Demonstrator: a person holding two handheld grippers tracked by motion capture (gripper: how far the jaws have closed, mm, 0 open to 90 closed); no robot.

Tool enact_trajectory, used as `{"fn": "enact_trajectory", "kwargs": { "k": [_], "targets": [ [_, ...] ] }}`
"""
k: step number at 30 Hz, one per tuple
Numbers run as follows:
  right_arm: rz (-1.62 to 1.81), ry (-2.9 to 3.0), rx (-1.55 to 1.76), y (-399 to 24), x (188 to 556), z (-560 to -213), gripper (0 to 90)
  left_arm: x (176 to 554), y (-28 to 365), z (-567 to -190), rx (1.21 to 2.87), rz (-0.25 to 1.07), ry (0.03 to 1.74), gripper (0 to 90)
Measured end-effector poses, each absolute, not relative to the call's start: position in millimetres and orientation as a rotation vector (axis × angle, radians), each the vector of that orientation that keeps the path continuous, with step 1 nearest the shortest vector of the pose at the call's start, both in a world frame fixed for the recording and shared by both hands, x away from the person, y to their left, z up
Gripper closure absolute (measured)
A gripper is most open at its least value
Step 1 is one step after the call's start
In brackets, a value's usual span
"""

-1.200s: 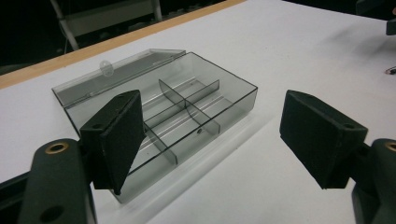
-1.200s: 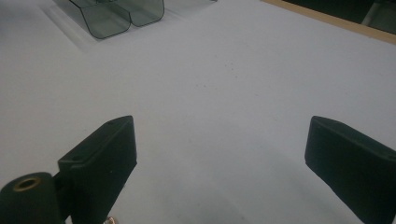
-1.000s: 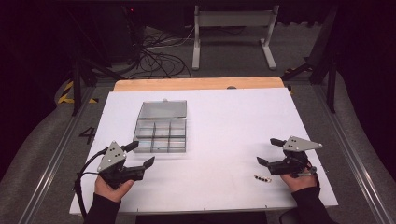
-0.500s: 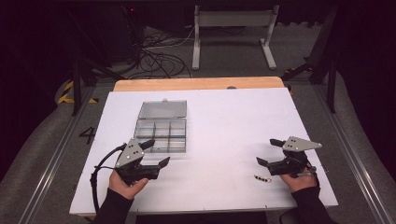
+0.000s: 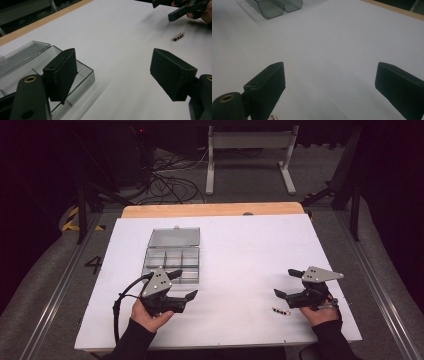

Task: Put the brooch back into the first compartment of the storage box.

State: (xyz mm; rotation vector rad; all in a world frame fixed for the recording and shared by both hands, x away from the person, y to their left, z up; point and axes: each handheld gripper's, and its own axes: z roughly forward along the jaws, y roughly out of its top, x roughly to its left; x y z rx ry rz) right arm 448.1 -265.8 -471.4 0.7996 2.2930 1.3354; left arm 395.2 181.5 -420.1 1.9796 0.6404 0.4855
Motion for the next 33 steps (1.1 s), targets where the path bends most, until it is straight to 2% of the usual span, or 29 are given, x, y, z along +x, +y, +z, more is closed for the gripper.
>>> {"fn": "enact_trajectory", "kwargs": {
  "k": [19,33],
  "targets": [
    [1.34,2.298,0.802,-266.4,448.3,-471.8,9.9,399.2,147.9,-421.1,1.994,0.386,0.573,24.5],
    [1.342,2.299,0.801,-266.5,448.3,-471.8,10.1,400.2,122.0,-422.8,2.043,0.366,0.521,25.1]
  ]
}}
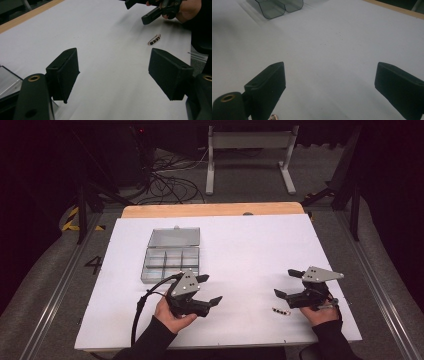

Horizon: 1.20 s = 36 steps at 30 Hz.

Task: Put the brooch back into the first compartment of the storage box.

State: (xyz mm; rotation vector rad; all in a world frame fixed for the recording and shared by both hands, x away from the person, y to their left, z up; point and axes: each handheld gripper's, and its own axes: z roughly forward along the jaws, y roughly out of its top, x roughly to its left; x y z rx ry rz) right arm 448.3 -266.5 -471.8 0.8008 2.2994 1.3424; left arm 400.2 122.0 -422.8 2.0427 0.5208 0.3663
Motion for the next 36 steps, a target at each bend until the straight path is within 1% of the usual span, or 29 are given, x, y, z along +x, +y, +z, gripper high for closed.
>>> {"fn": "enact_trajectory", "kwargs": {
  "k": [36],
  "targets": [
    [1.351,2.292,0.8,-268.0,448.1,-470.9,11.0,410.2,42.5,-438.5,2.113,0.229,0.419,25.8]
  ]
}}
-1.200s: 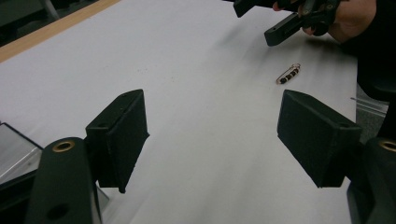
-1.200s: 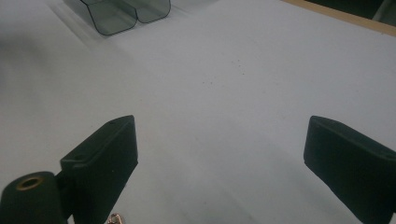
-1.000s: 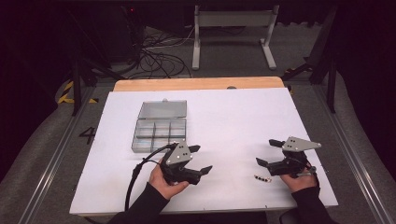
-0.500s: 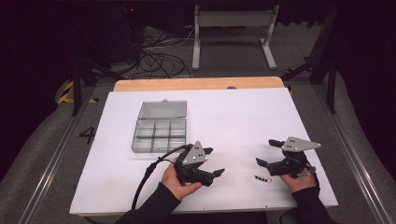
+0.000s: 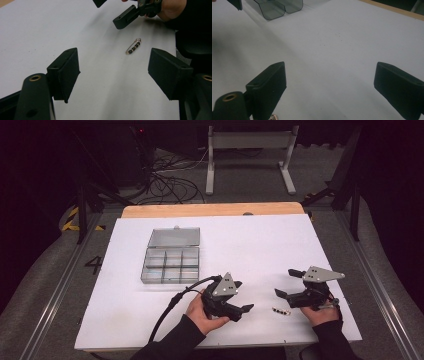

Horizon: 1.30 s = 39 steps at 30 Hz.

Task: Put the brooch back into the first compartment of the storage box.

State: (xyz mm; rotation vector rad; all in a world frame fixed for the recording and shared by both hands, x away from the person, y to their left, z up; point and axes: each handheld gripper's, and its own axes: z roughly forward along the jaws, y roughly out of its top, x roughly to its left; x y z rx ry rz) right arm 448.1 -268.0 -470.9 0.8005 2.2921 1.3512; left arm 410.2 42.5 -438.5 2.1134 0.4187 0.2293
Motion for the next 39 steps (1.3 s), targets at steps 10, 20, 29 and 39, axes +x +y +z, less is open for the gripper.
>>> {"fn": "enact_trajectory", "kwargs": {
  "k": [10,20,29,39],
  "targets": [
    [1.352,2.287,0.803,-268.6,448.0,-470.4,11.2,414.5,25.6,-443.4,2.132,0.197,0.395,26.0],
    [1.355,2.279,0.809,-269.8,447.8,-469.8,11.6,418.4,8.5,-450.2,2.155,0.158,0.388,27.3],
    [1.365,2.272,0.821,-272.0,448.3,-469.9,11.8,420.9,-8.0,-456.6,2.185,0.131,0.366,27.5],
    [1.371,2.268,0.83,-273.4,448.6,-470.0,12.0,422.2,-28.7,-467.1,2.219,0.091,0.351,28.5]
  ]
}}
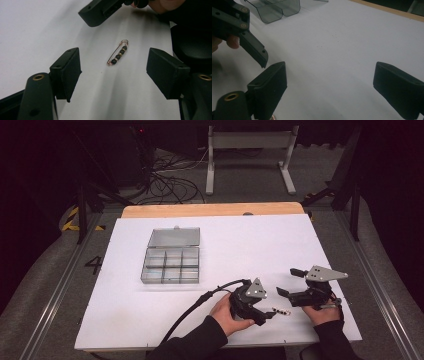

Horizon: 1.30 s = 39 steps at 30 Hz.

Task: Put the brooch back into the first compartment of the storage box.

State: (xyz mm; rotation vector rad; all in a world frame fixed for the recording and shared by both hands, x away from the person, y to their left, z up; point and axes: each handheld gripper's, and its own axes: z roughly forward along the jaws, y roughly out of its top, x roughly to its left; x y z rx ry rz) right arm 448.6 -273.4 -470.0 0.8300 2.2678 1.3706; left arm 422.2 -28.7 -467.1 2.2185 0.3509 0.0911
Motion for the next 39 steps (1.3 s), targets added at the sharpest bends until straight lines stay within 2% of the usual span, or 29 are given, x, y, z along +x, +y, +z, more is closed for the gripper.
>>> {"fn": "enact_trajectory", "kwargs": {
  "k": [8,19,39],
  "targets": [
    [1.376,2.274,0.839,-273.8,449.8,-471.0,12.3,421.5,-45.7,-475.6,2.236,0.05,0.343,32.8],
    [1.38,2.276,0.844,-274.4,450.4,-471.5,12.6,419.9,-63.0,-487.2,2.279,0.091,0.304,42.8],
    [1.374,2.288,0.844,-273.6,450.8,-472.3,12.9,417.0,-73.7,-493.8,2.316,0.152,0.291,55.0]
  ]
}}
